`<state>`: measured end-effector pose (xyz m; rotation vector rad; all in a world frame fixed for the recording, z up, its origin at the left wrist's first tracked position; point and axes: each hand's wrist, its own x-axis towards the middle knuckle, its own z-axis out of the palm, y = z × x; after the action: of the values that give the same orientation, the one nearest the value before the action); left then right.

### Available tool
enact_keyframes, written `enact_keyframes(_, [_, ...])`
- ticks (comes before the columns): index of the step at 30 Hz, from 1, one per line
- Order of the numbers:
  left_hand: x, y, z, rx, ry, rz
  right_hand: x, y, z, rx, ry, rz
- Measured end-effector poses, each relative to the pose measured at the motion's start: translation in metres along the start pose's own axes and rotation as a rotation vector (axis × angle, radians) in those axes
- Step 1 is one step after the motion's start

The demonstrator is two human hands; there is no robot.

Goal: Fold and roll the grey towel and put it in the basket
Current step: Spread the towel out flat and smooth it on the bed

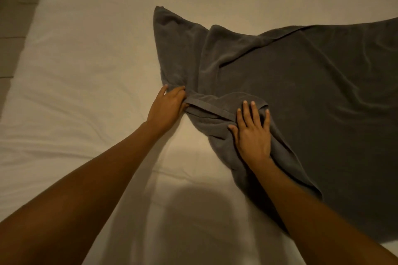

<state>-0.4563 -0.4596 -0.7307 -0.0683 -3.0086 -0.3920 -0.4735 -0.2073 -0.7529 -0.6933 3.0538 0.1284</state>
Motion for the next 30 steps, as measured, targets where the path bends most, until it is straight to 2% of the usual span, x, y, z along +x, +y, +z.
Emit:
enact_keyframes(5, [0.009, -0.006, 0.008, -0.032, 0.078, 0.025, 0.014, -0.007, 0.000, -0.023, 0.065, 0.030])
enact_keyframes(9, [0.011, -0.007, 0.011, -0.052, 0.120, 0.045, 0.024, -0.007, 0.002, -0.067, 0.043, 0.042])
enact_keyframes(15, [0.008, -0.012, 0.010, -0.097, -0.015, 0.034, 0.037, 0.002, -0.004, -0.005, 0.017, 0.057])
enact_keyframes(24, [0.027, -0.009, 0.001, 0.143, -0.128, 0.011, -0.029, 0.003, -0.045, 0.203, 0.191, 0.167])
enact_keyframes(30, [0.046, -0.004, -0.015, 0.389, -0.159, 0.223, -0.087, -0.028, -0.076, 0.296, 0.258, 0.202])
